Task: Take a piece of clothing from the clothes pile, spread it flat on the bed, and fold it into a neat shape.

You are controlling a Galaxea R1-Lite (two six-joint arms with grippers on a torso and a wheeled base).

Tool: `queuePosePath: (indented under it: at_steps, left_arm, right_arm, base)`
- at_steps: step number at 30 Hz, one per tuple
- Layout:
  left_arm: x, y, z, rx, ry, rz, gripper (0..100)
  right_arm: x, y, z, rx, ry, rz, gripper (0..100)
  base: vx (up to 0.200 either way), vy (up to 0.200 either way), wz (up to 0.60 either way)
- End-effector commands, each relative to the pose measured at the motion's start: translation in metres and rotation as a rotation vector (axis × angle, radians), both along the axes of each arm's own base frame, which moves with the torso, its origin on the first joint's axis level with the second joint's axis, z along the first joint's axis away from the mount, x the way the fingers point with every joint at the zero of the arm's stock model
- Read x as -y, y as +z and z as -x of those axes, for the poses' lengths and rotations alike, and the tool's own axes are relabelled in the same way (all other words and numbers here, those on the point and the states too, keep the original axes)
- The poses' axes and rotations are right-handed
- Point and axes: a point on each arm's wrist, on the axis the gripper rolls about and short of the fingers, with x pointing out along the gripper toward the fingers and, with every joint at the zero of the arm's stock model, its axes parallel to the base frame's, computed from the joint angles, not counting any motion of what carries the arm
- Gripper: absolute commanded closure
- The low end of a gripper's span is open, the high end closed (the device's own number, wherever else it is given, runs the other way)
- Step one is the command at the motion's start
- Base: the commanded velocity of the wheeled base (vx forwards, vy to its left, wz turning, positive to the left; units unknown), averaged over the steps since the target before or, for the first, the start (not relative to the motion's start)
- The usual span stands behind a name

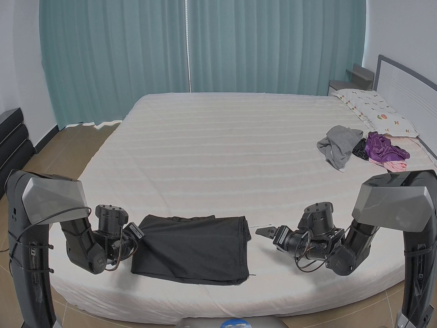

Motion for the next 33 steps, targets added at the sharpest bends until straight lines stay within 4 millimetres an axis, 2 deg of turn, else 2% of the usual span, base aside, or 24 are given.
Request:
queuePosePath:
  at_steps: [1,3,4,16,25,33]
  left_arm:
    - [0.000,-0.001,0.001,-0.005,0.000,0.000,100]
    - [0.000,-0.001,0.001,-0.008,0.000,0.001,100]
    - [0.001,-0.002,0.002,-0.014,0.000,-0.001,0]
    - [0.000,-0.002,0.008,-0.027,-0.002,-0.003,0]
    - [-0.004,0.011,0.009,0.003,0.045,0.060,0]
    - [-0.009,0.045,0.014,0.096,0.056,0.072,0]
  right_arm:
    - [0.000,0.000,0.000,-0.002,0.001,0.001,0]
    - [0.000,0.000,0.000,-0.002,0.001,0.001,0]
    - [0.000,0.000,0.000,0.000,0.001,0.000,0]
    - [0.000,0.001,0.000,0.001,-0.002,-0.003,0]
    - [0.008,0.007,-0.003,0.015,-0.025,-0.010,0]
    - [0.029,0.051,0.000,0.124,-0.136,-0.012,0]
  base:
    - [0.000,0.000,0.00]
    - [0.000,0.000,0.00]
    - [0.000,0.000,0.00]
    - [0.000,0.000,0.00]
    - [0.000,0.000,0.00]
    - [0.000,0.000,0.00]
